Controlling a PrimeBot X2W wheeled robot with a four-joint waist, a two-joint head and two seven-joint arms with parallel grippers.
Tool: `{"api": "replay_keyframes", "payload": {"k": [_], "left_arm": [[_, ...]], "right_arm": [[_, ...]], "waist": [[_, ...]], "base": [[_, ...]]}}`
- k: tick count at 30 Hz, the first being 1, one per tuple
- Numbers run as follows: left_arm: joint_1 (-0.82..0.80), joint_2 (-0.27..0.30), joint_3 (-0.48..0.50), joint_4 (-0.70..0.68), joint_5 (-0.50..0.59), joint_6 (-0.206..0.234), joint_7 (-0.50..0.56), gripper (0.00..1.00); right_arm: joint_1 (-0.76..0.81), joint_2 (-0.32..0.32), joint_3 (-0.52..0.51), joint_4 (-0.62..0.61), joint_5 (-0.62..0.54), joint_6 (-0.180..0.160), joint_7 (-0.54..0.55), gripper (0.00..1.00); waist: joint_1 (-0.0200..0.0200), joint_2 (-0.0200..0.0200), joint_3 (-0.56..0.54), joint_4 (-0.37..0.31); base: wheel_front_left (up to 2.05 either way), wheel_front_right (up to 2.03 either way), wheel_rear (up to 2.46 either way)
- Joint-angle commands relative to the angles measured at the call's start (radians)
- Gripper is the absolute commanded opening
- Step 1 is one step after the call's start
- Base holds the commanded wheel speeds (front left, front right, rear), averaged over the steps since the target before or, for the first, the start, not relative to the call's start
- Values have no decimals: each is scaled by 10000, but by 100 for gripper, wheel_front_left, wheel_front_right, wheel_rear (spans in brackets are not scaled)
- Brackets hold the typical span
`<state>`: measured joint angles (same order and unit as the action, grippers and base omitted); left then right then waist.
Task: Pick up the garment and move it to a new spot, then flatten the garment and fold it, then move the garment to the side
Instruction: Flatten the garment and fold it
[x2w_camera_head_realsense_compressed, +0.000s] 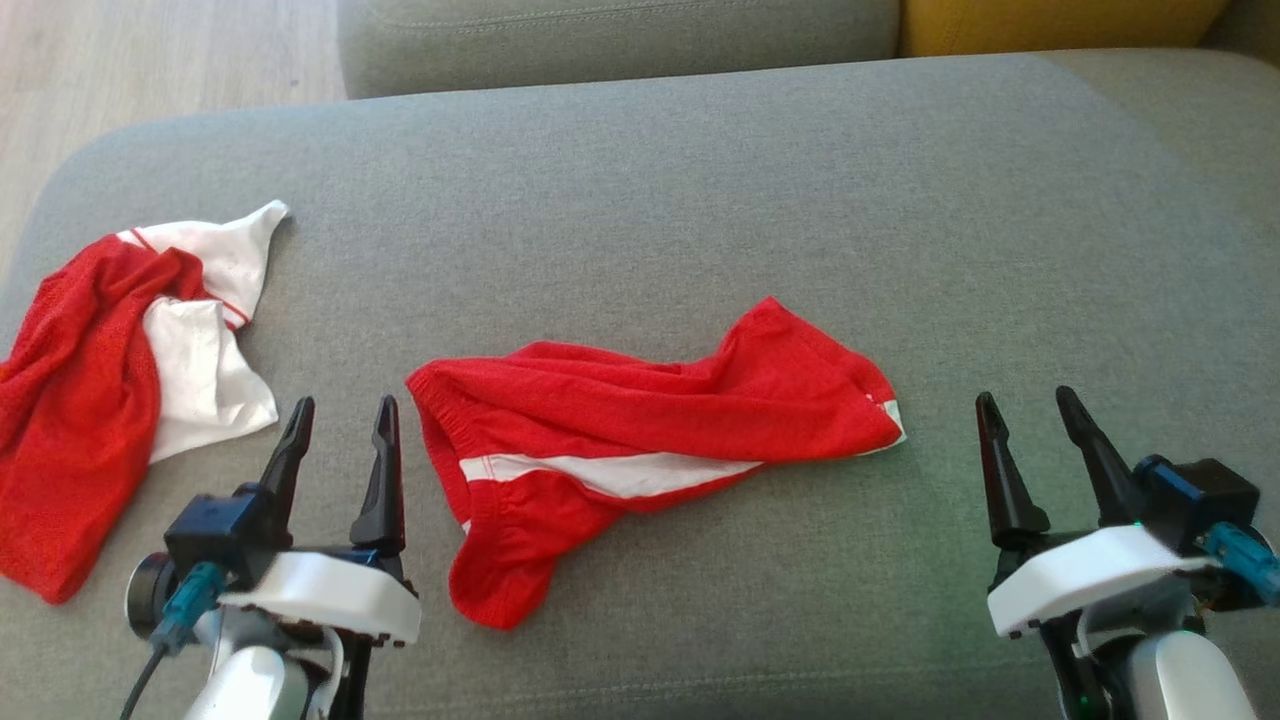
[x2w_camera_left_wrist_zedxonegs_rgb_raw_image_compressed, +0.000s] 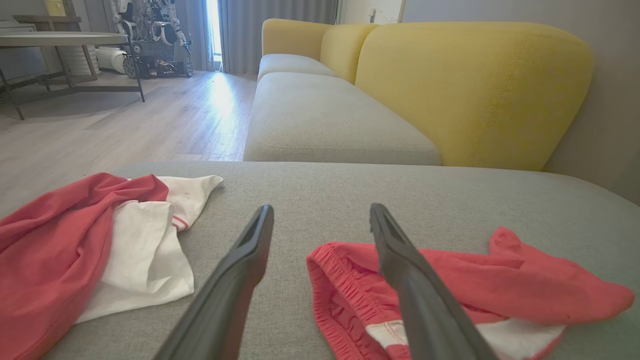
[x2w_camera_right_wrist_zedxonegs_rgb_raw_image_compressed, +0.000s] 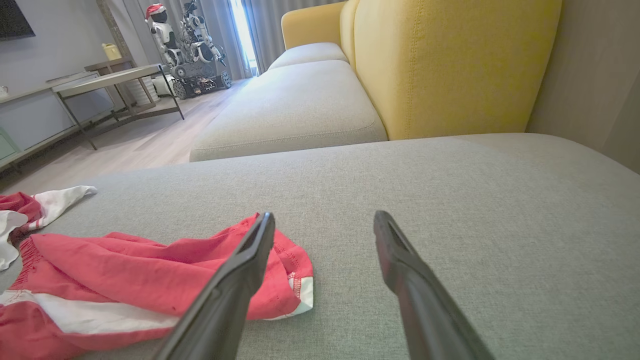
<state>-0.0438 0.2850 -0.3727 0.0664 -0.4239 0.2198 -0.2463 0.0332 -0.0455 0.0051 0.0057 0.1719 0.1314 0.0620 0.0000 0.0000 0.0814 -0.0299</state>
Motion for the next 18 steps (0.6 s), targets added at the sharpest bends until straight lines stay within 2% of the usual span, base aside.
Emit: {"api": "replay_keyframes", "payload": {"k": [1, 10, 18], "left_arm": [[-366, 215, 397, -275, 16, 18, 11, 100], [-575, 200, 288, -326, 46, 2, 34, 100], [-1046, 37, 180, -283, 82, -122, -23, 100]], "right_arm": [[-250, -47, 259, -422, -139, -7, 45, 100], [-379, -86, 391, -281, -446, -7, 259, 100], [-940, -823, 1109, 990, -742, -7, 1050, 100]], "waist": [[0, 0, 21, 35], [0, 0, 274, 366], [0, 0, 960, 828]], "base": [[0, 0, 0], [0, 0, 0], [0, 0, 0]]}}
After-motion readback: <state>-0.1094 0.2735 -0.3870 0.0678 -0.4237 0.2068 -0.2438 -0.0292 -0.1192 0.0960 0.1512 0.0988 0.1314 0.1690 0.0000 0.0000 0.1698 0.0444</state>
